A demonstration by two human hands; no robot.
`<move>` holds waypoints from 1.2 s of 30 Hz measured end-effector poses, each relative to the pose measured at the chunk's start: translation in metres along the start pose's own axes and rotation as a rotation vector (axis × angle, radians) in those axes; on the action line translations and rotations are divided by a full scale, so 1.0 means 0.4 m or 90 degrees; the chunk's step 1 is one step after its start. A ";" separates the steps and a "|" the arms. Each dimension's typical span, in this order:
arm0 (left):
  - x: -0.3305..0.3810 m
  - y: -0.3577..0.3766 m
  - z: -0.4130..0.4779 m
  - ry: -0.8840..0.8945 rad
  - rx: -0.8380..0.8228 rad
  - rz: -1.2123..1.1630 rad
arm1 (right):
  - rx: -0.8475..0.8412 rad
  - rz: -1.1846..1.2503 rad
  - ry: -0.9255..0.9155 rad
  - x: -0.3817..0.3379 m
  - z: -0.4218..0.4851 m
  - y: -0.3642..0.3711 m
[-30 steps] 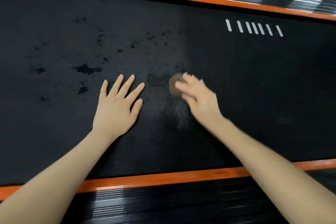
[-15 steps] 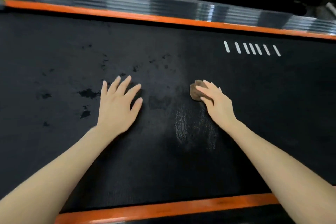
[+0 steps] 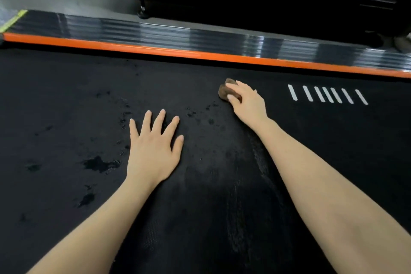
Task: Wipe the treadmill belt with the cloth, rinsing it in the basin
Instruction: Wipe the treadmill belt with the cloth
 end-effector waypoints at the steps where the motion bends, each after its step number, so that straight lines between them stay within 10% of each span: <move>1: 0.002 -0.001 0.000 0.002 0.002 -0.002 | 0.013 -0.006 -0.003 -0.008 0.021 0.007; 10: 0.002 0.005 -0.004 0.013 -0.002 0.002 | -0.152 0.122 -0.352 -0.261 -0.347 0.056; 19: 0.000 -0.002 -0.003 0.008 0.011 0.000 | 0.003 0.036 -0.108 -0.150 0.043 0.076; 29: 0.002 0.001 -0.004 0.007 0.008 -0.003 | -0.134 0.093 -0.415 -0.252 -0.337 0.048; 36: 0.002 -0.001 -0.002 0.004 0.013 -0.007 | 0.081 -0.040 -0.004 -0.019 0.057 -0.002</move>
Point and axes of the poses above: each hand's wrist, its own z-axis towards the middle knuckle, its own y-axis out of the palm, x = y × z, the point moved 10 cm from there along z, towards the middle knuckle, and after that the axes turned 12 degrees about -y, right-handed, at the moved point
